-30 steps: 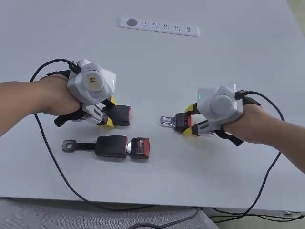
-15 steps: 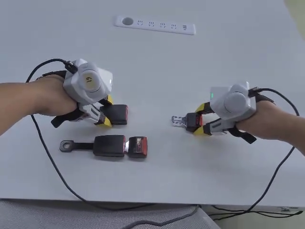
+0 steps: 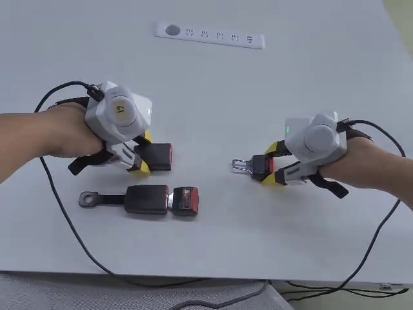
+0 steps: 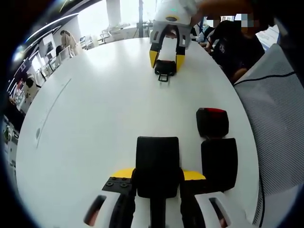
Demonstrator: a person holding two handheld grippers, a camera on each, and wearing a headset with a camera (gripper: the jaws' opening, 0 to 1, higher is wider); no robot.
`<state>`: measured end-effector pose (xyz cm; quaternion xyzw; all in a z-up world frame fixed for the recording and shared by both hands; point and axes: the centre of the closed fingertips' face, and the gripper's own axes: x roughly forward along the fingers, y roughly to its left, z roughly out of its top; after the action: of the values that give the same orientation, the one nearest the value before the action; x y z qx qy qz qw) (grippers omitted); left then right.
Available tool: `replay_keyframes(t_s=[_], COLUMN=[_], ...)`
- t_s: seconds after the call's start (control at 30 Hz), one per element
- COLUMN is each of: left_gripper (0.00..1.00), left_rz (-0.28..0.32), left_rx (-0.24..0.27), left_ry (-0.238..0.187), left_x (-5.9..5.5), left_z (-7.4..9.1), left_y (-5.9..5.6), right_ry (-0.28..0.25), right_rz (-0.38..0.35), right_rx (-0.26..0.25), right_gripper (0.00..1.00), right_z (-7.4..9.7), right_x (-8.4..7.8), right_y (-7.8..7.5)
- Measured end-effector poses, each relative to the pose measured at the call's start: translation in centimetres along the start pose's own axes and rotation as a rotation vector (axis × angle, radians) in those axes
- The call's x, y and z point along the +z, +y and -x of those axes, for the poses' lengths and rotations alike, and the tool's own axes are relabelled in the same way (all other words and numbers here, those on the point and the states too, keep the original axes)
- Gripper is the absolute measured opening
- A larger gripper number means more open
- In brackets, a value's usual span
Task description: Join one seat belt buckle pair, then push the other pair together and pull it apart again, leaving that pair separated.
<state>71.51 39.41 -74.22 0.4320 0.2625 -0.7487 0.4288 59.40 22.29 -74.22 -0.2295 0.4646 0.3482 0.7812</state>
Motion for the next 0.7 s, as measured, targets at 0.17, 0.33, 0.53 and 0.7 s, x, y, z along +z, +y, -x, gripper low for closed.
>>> replay_keyframes(t_s=[0.17,0.33,0.53,0.7], left_gripper=[0.45,0.46,0.5,0.57], left_rz=[-0.002,0.066,0.069,0.136], left_rx=[-0.019,-0.014,0.022,0.104], left_ry=[0.001,-0.052,-0.066,-0.137], left_x=[0.0,0.7,0.6,0.3], left_z=[0.0,1.0,2.7,5.0], left_y=[-0.6,-0.3,-0.8,-1.5], right_ry=[-0.004,-0.034,-0.072,-0.122], right_rz=[0.014,0.004,-0.021,-0.066], right_rx=[-0.013,-0.04,-0.073,-0.115], right_gripper=[0.35,0.38,0.4,0.44], right_z=[0.0,0.6,1.8,2.7], right_x=[0.1,1.0,2.0,2.7], right_y=[-0.1,-0.1,0.3,0.9])
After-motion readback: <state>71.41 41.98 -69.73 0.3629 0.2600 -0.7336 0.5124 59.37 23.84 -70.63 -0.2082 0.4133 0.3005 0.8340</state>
